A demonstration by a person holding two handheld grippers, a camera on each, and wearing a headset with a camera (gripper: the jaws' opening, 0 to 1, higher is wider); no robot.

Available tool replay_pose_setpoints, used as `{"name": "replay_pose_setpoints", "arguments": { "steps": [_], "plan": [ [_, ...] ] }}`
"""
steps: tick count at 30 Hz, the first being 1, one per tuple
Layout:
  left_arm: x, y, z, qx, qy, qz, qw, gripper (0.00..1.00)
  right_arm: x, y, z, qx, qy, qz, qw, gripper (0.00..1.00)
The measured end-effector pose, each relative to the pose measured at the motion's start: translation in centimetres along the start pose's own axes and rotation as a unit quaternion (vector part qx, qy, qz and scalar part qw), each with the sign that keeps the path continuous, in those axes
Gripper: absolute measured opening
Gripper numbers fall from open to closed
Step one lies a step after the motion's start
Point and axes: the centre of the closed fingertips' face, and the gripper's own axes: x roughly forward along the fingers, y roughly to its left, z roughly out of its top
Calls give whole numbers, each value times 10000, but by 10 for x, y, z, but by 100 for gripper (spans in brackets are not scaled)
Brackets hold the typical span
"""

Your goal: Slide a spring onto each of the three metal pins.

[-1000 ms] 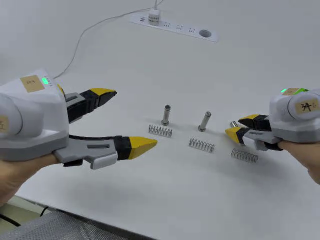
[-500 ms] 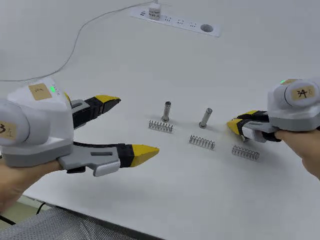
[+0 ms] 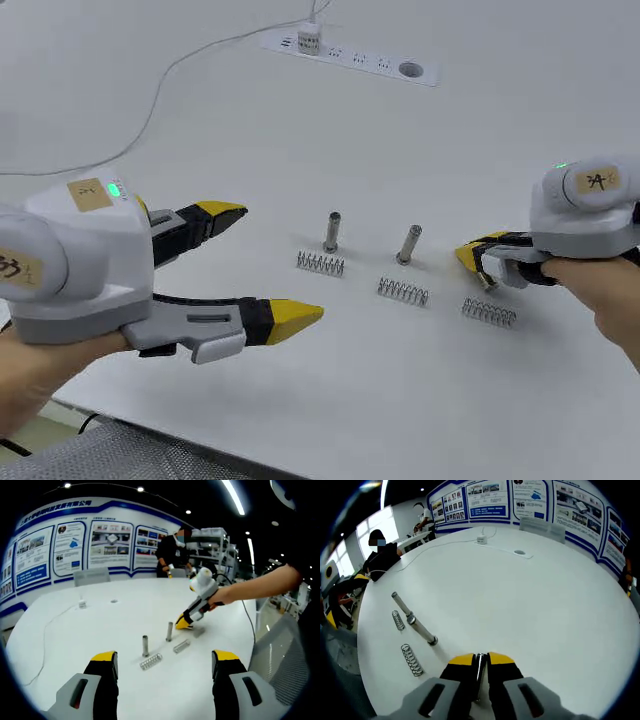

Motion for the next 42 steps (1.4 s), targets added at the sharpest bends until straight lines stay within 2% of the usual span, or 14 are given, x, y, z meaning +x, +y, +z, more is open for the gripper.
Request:
{"name": "replay_pose_setpoints", "arguments": {
  "steps": [6, 14, 21, 32, 38, 42],
  "plan": [
    [-1, -3, 4, 73, -15, 25, 10000, 79, 0, 0, -2, 80, 52, -100, 9999, 9],
    [1, -18, 15, 237, -43, -130, 9996, 78, -2, 0, -4, 279, 71, -251, 9993, 8],
    [-3, -24, 16, 319, 4, -143, 9994, 78, -6, 2, -7, 291, 52, -330, 9990, 8],
    [-4, -32, 16, 405, 49, -158, 9990, 78, -25, 2, 5, 109, -357, -276, 9989, 8],
    [-8, -37, 22, 426, -55, -147, 9990, 78, -36, 3, 9, -5, -478, -291, 9984, 7],
    [-10, -37, 23, 448, -62, -106, 9989, 78, -40, 4, 12, -78, -556, -298, 9980, 7]
  ]
}}
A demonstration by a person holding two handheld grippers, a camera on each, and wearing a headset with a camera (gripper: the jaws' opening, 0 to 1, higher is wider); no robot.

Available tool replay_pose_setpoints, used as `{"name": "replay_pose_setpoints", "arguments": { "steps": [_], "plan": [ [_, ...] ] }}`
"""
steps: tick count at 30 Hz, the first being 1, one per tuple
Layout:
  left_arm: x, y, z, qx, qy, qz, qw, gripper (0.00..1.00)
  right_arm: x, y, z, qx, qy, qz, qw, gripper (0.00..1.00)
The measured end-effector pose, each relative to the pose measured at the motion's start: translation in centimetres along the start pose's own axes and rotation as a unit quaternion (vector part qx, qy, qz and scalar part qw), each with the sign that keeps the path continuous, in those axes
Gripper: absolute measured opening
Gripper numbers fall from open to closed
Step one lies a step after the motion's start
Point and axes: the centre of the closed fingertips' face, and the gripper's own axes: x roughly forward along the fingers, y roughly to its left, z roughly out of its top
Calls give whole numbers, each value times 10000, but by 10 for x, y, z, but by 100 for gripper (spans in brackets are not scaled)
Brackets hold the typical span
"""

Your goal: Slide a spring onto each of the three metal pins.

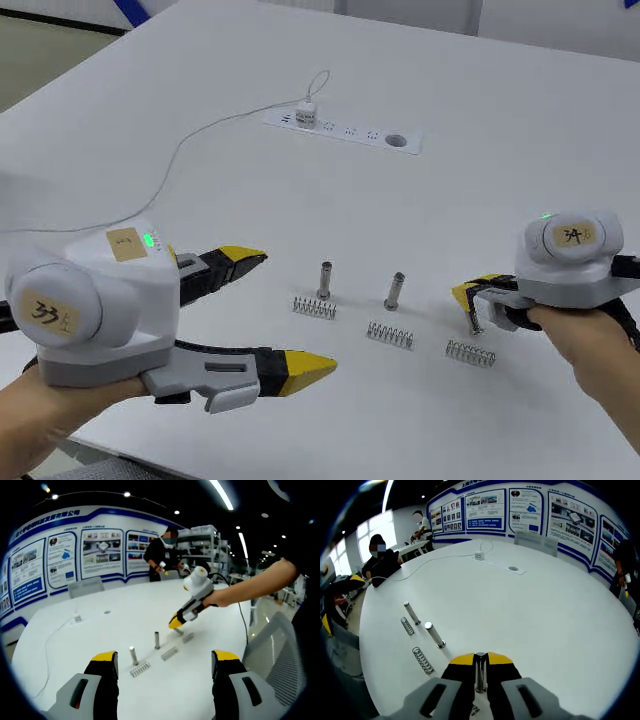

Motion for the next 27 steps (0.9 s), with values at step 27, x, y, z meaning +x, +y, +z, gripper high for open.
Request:
{"name": "replay_pose_setpoints", "arguments": {
  "steps": [27],
  "plan": [
    [-8, -14, 3, 223, 101, 5, 9997, 78, -21, -3, -1, -274, -898, 6, 9956, 8]
  ]
}}
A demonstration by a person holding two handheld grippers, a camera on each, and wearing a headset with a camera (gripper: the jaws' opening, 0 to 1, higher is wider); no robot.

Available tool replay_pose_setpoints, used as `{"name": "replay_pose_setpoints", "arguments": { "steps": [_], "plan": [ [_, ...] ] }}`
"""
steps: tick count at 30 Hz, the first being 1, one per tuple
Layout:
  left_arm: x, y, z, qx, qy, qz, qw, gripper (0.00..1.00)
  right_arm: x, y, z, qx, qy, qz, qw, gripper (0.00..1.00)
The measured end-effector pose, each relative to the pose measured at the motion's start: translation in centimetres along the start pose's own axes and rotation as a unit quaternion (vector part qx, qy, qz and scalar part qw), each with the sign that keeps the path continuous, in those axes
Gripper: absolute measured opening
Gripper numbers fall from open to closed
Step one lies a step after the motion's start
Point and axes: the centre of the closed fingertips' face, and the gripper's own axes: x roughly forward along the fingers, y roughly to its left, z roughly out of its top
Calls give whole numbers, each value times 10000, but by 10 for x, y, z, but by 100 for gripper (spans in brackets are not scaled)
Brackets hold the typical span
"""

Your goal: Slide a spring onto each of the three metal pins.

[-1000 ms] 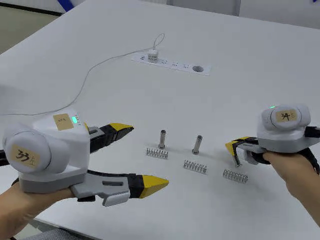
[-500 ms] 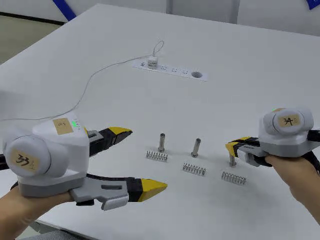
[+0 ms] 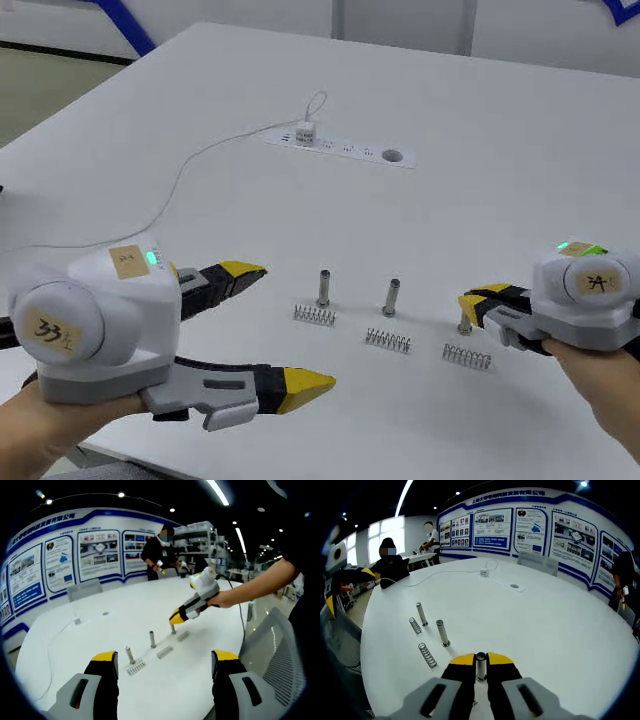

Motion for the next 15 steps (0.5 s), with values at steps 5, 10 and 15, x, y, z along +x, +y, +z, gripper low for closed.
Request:
{"name": "replay_pose_setpoints", "arguments": {
  "steps": [5, 10, 15],
  "plan": [
    [-1, 0, 1, -13, -2, 22, 10000, 78, -3, 0, -1, 175, -229, -85, 9995, 8],
    [0, -1, -2, 1, 39, 28, 10000, 78, -4, 2, -1, 151, -269, -71, 9995, 9],
    [0, -2, -5, -18, 92, 18, 10000, 78, -6, 3, -3, 103, -231, -25, 9997, 9]
  ]
}}
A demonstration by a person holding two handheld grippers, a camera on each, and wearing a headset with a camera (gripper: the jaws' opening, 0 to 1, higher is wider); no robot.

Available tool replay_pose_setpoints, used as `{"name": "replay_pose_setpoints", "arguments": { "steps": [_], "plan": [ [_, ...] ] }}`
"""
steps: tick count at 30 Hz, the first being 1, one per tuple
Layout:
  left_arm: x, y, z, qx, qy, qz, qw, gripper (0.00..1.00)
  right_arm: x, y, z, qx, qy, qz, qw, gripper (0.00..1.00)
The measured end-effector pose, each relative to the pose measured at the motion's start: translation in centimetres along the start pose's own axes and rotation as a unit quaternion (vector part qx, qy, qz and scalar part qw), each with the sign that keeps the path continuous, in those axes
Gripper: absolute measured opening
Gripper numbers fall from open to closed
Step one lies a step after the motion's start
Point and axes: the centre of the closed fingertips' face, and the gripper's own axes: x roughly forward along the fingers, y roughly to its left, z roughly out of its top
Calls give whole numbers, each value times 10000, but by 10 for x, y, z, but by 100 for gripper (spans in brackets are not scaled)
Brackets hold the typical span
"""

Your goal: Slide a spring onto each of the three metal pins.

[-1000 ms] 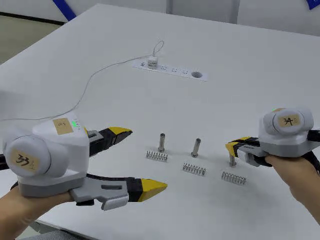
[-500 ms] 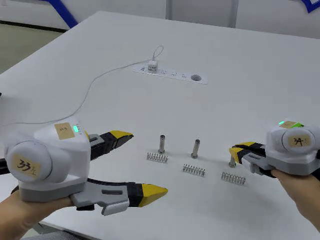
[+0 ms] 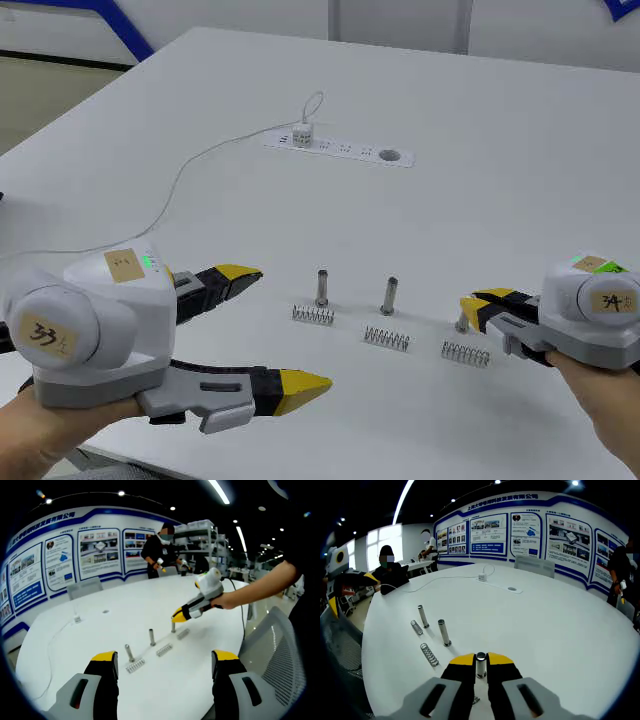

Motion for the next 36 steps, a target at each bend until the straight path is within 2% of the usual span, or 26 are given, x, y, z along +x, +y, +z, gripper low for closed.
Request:
{"name": "replay_pose_setpoints", "arguments": {
  "steps": [7, 9, 12, 15, 21, 23, 27, 29, 31, 36],
  "plan": [
    [1, -2, 1, -9, 6, -9, 10000, 78, -1, -1, -4, -28, 67, 47, 10000, 9],
    [1, -1, 2, -8, -21, 13, 10000, 80, -1, 0, -4, -41, 66, 78, 9999, 13],
    [0, 1, 2, -19, -33, 40, 10000, 80, -5, 0, 2, -90, -44, 50, 9999, 15],
    [-1, 3, 0, -32, -18, 71, 10000, 80, -9, -3, 8, 32, -153, 80, 9998, 16],
    [0, 4, -5, -73, 25, 77, 9999, 79, -19, -10, 8, 86, -200, 98, 9997, 17],
    [-1, 6, -7, -105, 35, 90, 9999, 79, -20, -8, 5, -8, -227, 241, 9995, 17],
    [-2, 11, -6, -204, -23, 132, 9997, 79, -23, 2, -10, -231, -12, 687, 9974, 18],
    [-2, 12, -6, -204, -12, 143, 9997, 79, -25, 9, -13, -170, -22, 863, 9961, 18],
    [-1, 14, -6, -219, -10, 147, 9997, 79, -26, 10, -16, -199, -41, 930, 9955, 18],
    [1, 15, -5, -251, -15, 123, 9996, 79, -25, 14, -32, -320, 226, 1133, 9928, 19]
  ]
}}
